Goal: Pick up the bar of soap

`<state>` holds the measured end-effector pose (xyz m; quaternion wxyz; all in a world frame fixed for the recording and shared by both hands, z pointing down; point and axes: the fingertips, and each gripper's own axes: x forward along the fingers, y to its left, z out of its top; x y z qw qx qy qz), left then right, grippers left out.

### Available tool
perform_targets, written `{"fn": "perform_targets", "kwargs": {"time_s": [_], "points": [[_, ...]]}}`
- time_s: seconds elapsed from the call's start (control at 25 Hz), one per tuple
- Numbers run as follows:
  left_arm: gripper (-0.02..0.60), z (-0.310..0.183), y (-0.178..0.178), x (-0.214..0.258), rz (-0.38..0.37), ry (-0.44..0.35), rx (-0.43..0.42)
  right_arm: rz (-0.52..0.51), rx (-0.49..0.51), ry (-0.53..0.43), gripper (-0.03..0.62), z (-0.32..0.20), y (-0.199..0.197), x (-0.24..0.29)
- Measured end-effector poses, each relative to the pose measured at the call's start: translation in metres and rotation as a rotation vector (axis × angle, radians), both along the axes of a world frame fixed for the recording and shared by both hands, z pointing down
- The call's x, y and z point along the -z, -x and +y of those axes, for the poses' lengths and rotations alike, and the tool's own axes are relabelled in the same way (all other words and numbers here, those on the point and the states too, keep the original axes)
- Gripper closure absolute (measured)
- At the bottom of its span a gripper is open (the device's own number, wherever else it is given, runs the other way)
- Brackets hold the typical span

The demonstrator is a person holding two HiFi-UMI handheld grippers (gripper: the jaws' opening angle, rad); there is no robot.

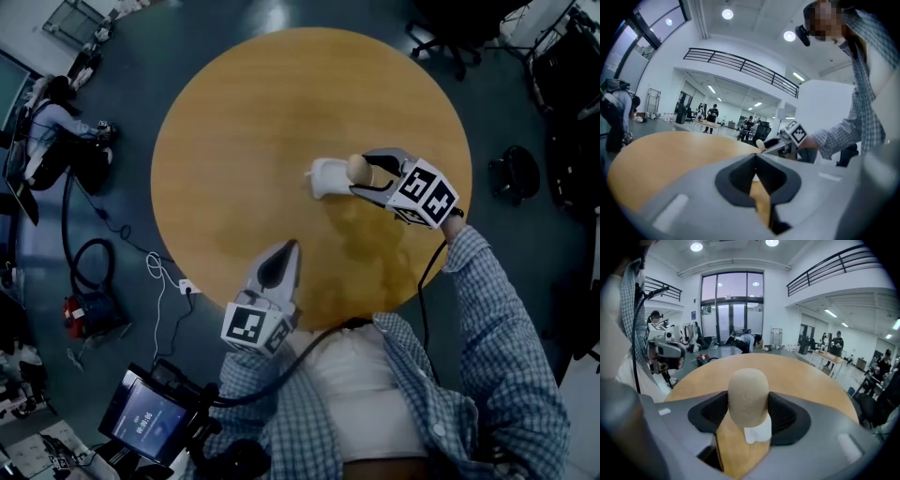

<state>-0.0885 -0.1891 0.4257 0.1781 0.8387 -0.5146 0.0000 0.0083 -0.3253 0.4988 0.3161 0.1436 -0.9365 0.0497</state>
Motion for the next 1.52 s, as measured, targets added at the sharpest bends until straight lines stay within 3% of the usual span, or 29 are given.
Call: {"fn": "perform_targets", "kwargs": {"time_s": [0.32,0.56,0.96,1.52], "points": [[0.583,-0.004,-0.01,0.005,-0.006,-0.058,-0.07,-0.268,-0.418,-0.023,0.322,0.031,-0.051,0.065],[0.583,-0.004,-0.019,0.008,-0.007,-0.069,-0.119,-0.448,-0.594,-0.035,0.322,0.065,-0.067,0.092],[0.583,-0.001,-0.025,0.018,-0.007,-0.059,-0.144,-0.533,-0.679,-0.019,0.322,0.098,-0.065,0.091],[0.583,-0.001,-0.018,0.015,-0.006,-0.084,-0.141,-0.549,-0.709,-0.029,0.322,0.096,-0.065,0.093]]}}
